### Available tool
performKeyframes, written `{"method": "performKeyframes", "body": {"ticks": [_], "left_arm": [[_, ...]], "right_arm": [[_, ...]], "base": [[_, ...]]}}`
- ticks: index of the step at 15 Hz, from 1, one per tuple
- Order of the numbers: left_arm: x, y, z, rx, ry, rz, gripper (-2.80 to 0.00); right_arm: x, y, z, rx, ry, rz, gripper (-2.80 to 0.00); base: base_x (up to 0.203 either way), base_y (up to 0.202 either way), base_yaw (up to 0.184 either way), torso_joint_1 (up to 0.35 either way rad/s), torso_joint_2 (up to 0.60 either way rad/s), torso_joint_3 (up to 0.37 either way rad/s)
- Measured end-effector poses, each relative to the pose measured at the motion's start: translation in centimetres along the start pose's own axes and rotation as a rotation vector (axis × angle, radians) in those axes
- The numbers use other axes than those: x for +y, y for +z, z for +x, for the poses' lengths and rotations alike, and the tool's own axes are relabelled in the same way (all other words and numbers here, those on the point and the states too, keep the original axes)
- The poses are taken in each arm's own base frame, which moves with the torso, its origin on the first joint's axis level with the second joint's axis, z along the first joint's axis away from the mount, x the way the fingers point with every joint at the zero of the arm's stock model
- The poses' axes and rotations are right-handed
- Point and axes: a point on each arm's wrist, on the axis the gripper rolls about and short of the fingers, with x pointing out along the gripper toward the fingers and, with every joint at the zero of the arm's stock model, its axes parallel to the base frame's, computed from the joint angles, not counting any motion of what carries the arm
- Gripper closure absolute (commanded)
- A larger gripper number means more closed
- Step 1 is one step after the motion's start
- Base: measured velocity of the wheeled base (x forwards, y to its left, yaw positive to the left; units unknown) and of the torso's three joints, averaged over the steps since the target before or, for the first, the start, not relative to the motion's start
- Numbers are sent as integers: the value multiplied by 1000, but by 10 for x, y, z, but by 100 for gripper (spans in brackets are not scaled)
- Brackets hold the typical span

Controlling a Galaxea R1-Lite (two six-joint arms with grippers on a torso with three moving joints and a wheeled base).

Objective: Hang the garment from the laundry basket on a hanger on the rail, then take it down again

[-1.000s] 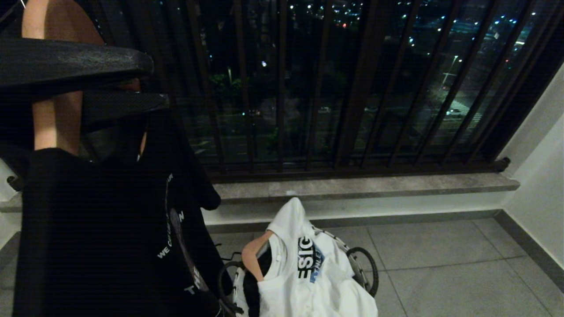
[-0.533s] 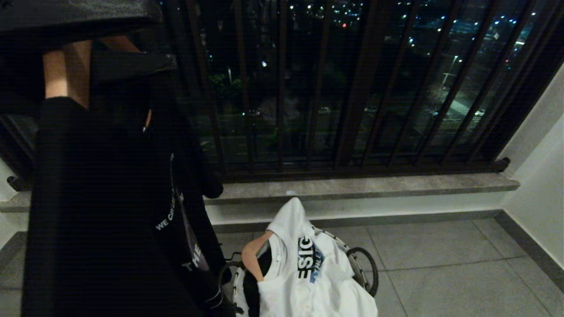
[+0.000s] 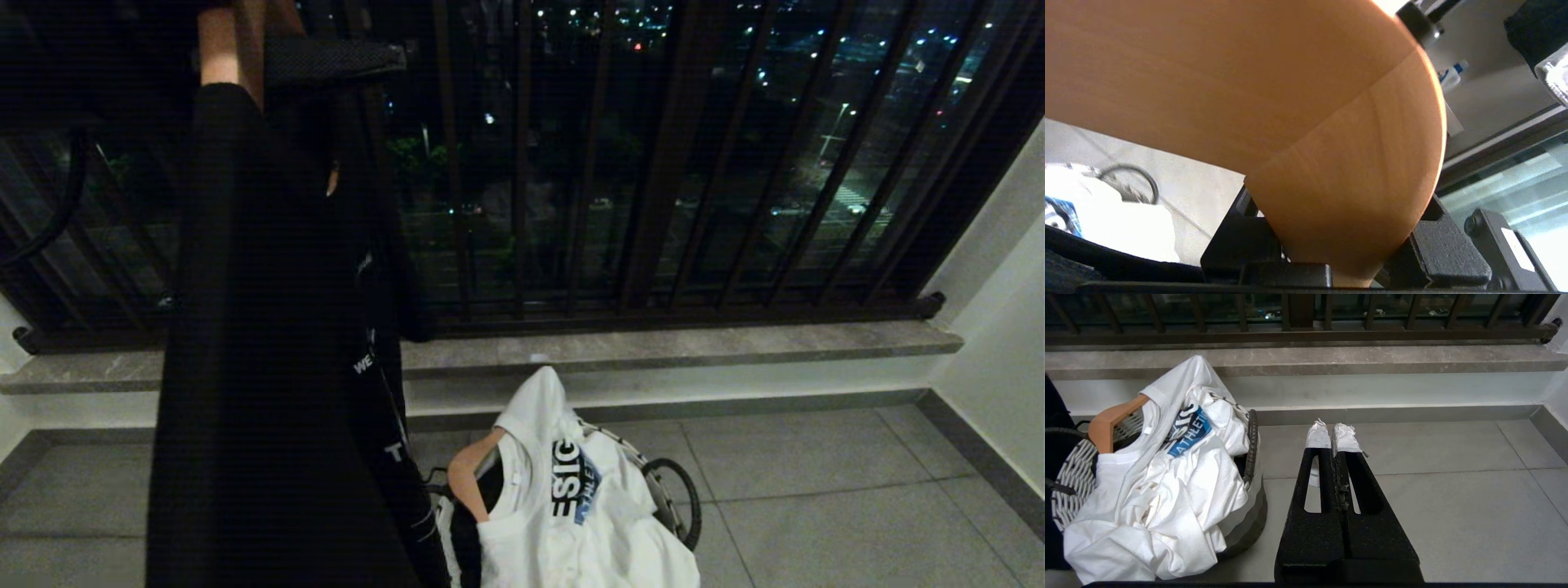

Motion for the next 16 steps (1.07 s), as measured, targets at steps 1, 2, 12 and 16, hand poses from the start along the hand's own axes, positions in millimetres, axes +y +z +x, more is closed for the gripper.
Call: {"method": "performKeyframes", "body": {"ticks": [1, 2, 12, 16], "left_arm": [[2, 2, 5, 21, 2, -13, 0], [4, 3, 10, 33, 1, -15, 0], [44, 6, 55, 90, 20, -6, 0], [63, 3, 67, 90, 77, 65, 0]], "right_arm": [[0, 0, 0, 0, 0, 0, 0], [0, 0, 0, 0, 0, 0, 0], [0, 0, 0, 0, 0, 0, 0], [0, 0, 0, 0, 0, 0, 0]], "base": [[0, 0, 0, 0, 0, 0], [0, 0, 0, 0, 0, 0], [0, 0, 0, 0, 0, 0], [0, 0, 0, 0, 0, 0]]}}
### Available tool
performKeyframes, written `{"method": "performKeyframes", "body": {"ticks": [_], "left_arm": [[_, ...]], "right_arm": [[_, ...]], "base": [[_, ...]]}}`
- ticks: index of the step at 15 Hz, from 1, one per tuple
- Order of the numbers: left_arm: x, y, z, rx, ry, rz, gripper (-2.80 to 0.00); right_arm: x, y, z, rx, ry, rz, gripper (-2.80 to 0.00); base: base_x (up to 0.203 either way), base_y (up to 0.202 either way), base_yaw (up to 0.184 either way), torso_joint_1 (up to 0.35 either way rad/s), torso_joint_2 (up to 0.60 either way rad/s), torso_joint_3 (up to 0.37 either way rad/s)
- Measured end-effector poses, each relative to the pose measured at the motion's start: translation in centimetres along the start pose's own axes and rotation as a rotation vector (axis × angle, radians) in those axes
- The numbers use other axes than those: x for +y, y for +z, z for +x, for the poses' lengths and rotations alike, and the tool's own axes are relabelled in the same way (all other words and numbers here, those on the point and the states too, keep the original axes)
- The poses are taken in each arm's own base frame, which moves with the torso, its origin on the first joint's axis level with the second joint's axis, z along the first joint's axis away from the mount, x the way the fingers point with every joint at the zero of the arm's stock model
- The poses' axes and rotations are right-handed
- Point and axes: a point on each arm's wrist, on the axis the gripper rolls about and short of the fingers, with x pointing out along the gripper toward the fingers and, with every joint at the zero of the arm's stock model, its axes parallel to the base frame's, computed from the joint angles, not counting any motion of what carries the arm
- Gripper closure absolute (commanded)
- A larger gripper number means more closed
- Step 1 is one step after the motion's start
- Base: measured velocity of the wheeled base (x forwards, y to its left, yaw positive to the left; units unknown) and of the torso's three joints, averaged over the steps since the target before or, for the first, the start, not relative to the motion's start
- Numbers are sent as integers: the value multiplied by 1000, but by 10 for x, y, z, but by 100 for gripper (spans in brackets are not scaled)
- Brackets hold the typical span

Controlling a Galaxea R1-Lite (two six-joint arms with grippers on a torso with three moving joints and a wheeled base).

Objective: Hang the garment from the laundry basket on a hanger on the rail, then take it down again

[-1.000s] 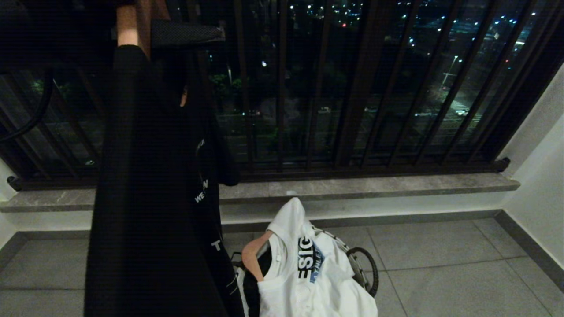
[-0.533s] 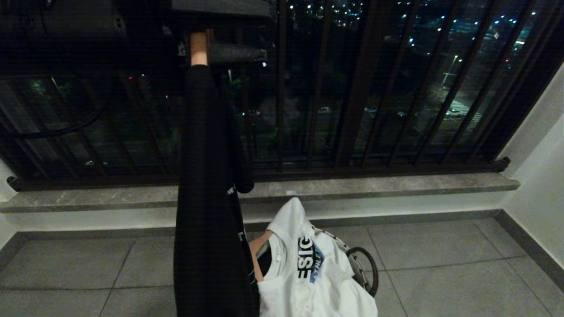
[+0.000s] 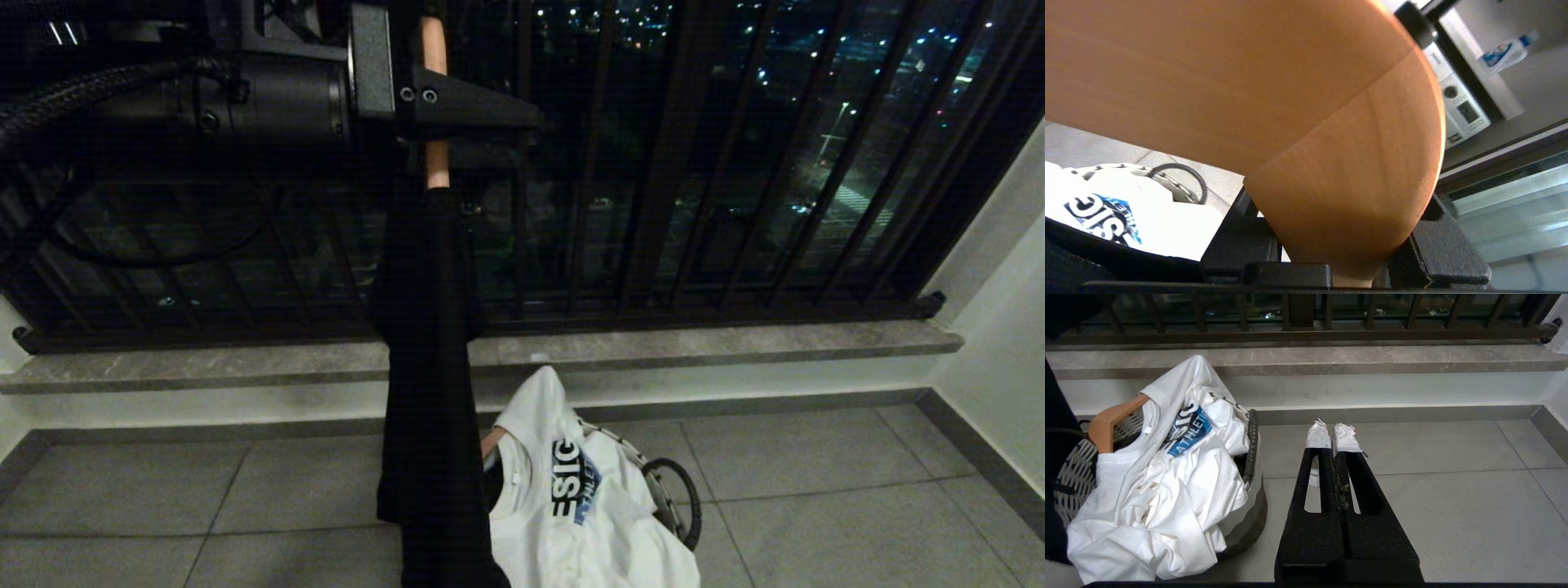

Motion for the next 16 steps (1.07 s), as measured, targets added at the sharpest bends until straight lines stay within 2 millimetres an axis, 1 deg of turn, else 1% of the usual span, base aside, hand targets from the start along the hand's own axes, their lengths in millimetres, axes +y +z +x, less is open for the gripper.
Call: {"method": "performKeyframes", "body": {"ticks": [4, 8, 11, 13, 16], "left_arm": [[15, 6, 18, 7, 1, 23, 0], [16, 9, 38, 75, -6, 20, 0], [18, -3, 63, 151, 34, 32, 0], [21, -10, 80, 175, 19, 48, 0], [33, -22, 99, 209, 41, 73, 0]], "right_arm": [[0, 0, 0, 0, 0, 0, 0], [0, 0, 0, 0, 0, 0, 0], [0, 0, 0, 0, 0, 0, 0], [0, 0, 0, 0, 0, 0, 0], [0, 0, 0, 0, 0, 0, 0]], "base": [[0, 0, 0, 0, 0, 0], [0, 0, 0, 0, 0, 0], [0, 0, 0, 0, 0, 0], [0, 0, 0, 0, 0, 0], [0, 0, 0, 0, 0, 0]]}}
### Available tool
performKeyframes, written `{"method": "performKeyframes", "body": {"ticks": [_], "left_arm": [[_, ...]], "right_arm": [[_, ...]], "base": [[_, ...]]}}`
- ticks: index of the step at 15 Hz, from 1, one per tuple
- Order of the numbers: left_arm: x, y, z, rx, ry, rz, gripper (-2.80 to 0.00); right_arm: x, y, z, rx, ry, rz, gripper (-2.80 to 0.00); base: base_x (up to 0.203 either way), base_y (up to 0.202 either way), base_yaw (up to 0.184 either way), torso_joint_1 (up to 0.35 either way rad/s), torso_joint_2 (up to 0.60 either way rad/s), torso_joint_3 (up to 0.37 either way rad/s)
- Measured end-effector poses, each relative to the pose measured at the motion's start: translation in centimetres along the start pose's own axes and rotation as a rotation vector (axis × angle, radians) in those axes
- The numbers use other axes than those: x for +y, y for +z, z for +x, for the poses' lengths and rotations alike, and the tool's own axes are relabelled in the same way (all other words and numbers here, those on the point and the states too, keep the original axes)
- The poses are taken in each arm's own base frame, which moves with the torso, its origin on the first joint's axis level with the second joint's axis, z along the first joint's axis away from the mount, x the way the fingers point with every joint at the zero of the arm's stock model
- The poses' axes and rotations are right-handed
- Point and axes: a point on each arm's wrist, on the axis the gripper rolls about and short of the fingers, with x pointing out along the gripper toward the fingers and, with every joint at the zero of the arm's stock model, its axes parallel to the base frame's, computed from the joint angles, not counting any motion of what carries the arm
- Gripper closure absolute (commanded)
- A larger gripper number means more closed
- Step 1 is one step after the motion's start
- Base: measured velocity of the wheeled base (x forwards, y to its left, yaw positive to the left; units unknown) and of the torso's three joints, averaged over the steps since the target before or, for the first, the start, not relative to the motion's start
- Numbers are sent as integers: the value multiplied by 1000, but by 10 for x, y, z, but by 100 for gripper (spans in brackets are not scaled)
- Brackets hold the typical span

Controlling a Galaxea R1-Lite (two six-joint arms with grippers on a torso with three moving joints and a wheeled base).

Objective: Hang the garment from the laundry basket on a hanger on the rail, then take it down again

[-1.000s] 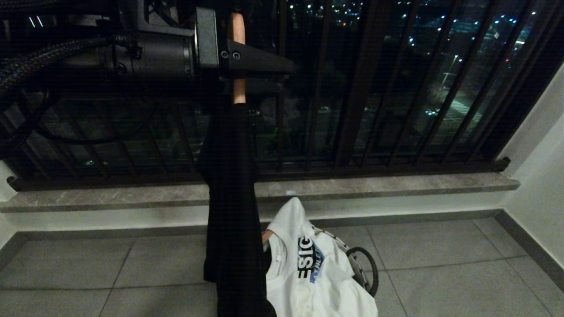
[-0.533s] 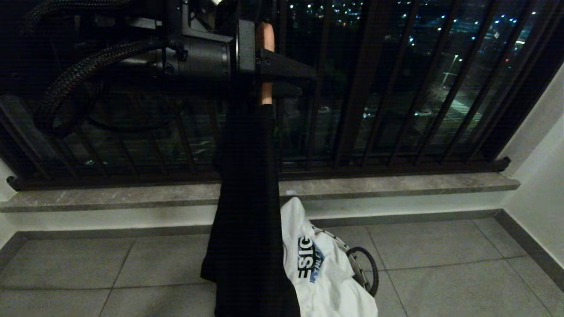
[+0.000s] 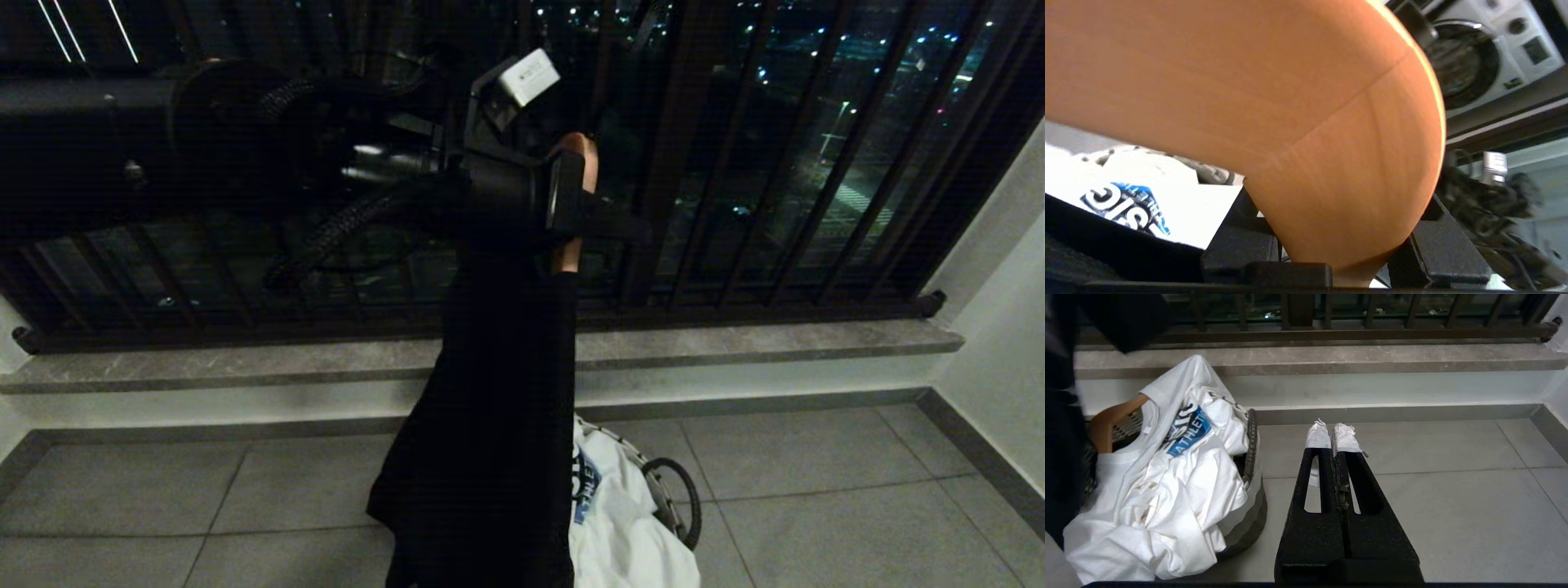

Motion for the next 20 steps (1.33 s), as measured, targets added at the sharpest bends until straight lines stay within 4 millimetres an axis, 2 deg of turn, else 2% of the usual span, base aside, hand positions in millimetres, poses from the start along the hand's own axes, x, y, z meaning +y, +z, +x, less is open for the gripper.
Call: {"method": "performKeyframes", "body": {"ticks": [4, 7, 11, 14, 20], "left_arm": [[6, -13, 25, 54, -1, 1, 0], [10, -24, 44, 80, 62, 28, 0], [18, -34, 53, 135, 100, 39, 0], [32, -42, 60, 157, 191, 51, 0], [49, -54, 72, 204, 215, 42, 0]], "right_arm": [[0, 0, 0, 0, 0, 0, 0], [0, 0, 0, 0, 0, 0, 0], [0, 0, 0, 0, 0, 0, 0], [0, 0, 0, 0, 0, 0, 0], [0, 0, 0, 0, 0, 0, 0]], "base": [[0, 0, 0, 0, 0, 0], [0, 0, 0, 0, 0, 0], [0, 0, 0, 0, 0, 0], [0, 0, 0, 0, 0, 0], [0, 0, 0, 0, 0, 0]]}}
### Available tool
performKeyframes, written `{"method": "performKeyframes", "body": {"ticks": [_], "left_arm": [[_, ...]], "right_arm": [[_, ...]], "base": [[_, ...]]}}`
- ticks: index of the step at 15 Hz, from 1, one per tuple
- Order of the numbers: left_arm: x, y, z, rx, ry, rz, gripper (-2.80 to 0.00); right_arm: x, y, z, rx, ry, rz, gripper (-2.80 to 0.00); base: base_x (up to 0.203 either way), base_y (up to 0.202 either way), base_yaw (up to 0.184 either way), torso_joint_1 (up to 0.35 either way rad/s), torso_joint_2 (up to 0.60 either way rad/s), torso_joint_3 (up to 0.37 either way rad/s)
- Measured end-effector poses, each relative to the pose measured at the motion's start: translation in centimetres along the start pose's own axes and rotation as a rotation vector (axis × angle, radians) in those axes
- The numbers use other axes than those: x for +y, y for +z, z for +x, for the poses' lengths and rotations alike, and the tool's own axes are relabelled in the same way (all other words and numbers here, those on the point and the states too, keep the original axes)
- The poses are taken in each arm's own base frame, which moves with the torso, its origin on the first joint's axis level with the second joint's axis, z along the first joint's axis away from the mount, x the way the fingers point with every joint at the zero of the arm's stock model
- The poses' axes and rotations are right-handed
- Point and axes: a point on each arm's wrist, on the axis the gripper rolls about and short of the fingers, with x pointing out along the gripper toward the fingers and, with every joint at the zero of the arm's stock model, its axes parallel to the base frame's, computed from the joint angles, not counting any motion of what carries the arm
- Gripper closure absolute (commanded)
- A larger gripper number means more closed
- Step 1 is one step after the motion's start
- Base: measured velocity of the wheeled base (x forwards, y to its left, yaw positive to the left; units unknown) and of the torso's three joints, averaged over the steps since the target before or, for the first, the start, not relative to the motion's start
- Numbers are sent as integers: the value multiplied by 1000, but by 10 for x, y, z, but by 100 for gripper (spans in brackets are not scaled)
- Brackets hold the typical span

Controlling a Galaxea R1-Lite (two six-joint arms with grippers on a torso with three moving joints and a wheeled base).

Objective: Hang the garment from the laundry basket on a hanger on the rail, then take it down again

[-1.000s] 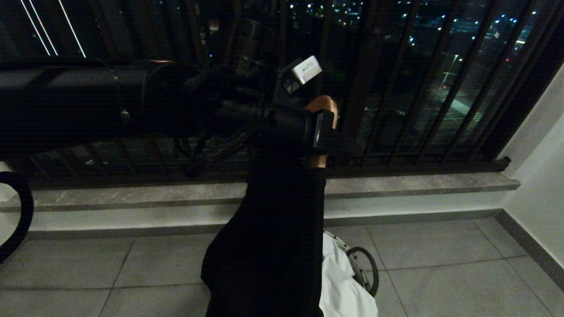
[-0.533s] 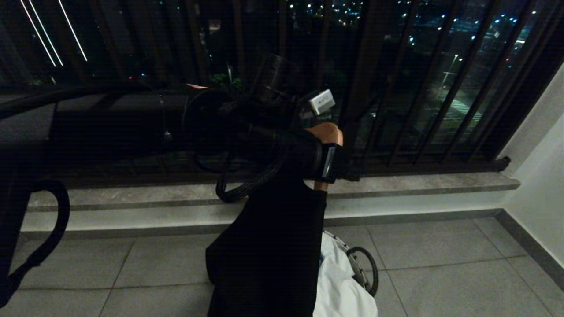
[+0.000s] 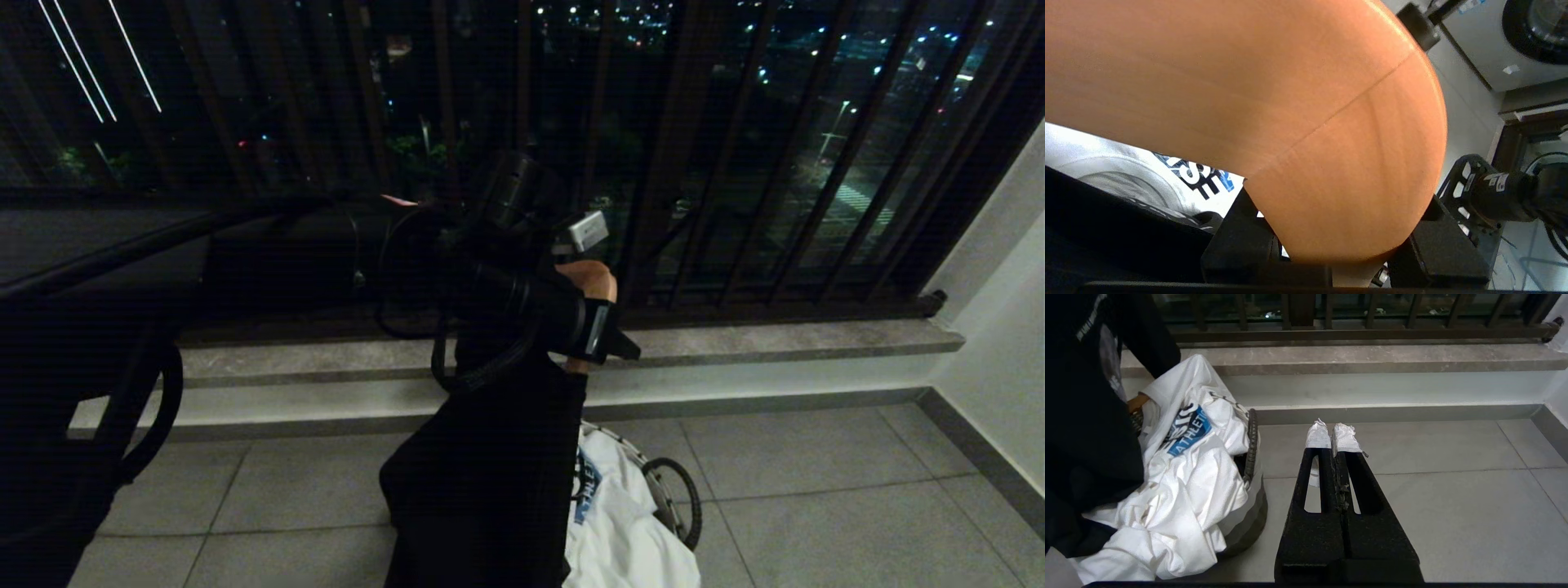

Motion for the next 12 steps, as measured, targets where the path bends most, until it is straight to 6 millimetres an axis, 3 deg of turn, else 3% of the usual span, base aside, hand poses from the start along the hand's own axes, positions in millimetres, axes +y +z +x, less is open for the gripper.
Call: {"method": "performKeyframes", "body": {"ticks": [7, 12], "left_arm": [[11, -11, 20, 44, 49, 31, 0], [22, -31, 40, 123, 89, 48, 0]], "right_arm": [[0, 0, 0, 0, 0, 0, 0], [0, 0, 0, 0, 0, 0, 0]], "base": [[0, 0, 0, 0, 0, 0], [0, 0, 0, 0, 0, 0]]}}
